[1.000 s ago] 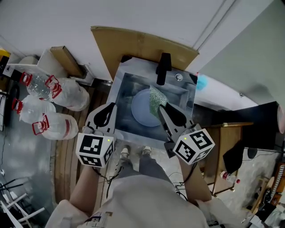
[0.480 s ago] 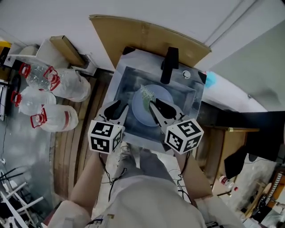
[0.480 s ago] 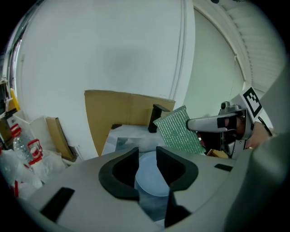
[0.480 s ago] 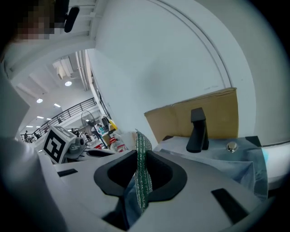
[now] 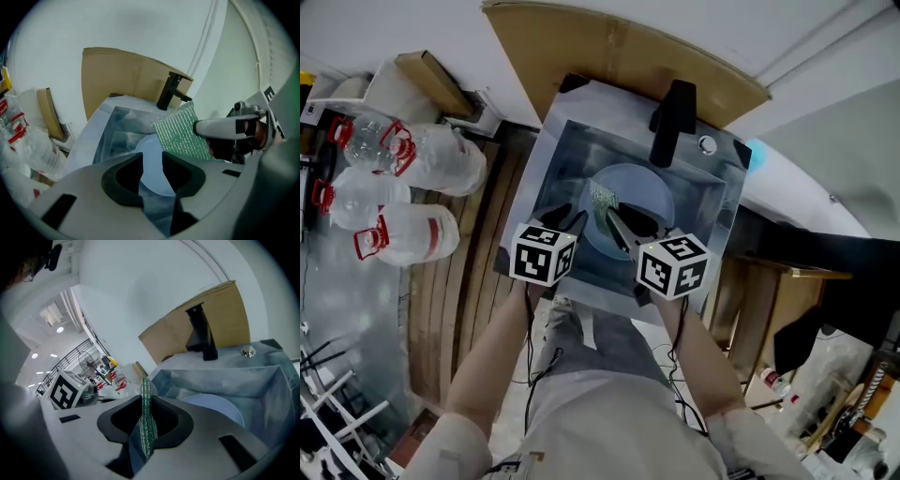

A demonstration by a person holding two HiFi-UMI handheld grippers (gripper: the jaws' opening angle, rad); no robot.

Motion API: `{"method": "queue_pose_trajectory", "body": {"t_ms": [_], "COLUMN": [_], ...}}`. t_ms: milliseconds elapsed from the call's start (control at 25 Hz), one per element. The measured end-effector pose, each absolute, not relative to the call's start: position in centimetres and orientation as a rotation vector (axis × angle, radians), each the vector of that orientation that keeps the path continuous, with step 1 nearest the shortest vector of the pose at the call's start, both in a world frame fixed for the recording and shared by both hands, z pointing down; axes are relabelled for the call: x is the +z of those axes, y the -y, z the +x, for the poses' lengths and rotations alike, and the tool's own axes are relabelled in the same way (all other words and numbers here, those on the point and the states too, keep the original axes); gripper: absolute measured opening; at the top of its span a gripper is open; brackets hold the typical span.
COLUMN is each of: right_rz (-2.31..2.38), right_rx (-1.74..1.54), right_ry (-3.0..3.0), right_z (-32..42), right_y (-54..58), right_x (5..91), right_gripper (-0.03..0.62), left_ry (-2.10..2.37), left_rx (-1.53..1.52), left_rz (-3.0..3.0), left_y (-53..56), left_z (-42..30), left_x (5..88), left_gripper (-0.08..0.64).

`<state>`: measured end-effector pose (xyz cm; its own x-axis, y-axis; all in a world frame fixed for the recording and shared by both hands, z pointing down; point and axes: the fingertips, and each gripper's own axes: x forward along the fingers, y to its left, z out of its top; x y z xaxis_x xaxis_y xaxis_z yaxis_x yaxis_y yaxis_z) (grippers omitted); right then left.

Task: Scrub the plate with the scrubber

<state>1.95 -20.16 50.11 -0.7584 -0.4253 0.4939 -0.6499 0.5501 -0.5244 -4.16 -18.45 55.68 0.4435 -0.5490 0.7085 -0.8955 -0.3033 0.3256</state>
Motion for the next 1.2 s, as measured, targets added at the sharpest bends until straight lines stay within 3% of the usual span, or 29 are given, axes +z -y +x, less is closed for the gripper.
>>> {"method": "queue_pose_trajectory", "body": {"t_ms": [920,1040,1200], "right_rz": [0.870,0.878,0.850], "right_rx": [1.298,1.211,1.080], "right_ry": [2.282,2.254,2.211], "right_z": [1.0,1.7,2.5], "right_y": [22.1,23.0,23.8], "right_x": [63.4,64.4,66.0], "right_gripper": [0.098,0.098,0.097], "left_ry": [1.122,1.126,1.134], "left_rx": [0.591,0.571,0.554], "left_rz": [1.665,1.650,1.658], "left_y": [20.5,20.7,20.9], "left_z": [-4.6,-4.5,-4.4], "left_x": [68.6,69.1,69.2], "left_gripper": [0.140,0.060,0.046]}}
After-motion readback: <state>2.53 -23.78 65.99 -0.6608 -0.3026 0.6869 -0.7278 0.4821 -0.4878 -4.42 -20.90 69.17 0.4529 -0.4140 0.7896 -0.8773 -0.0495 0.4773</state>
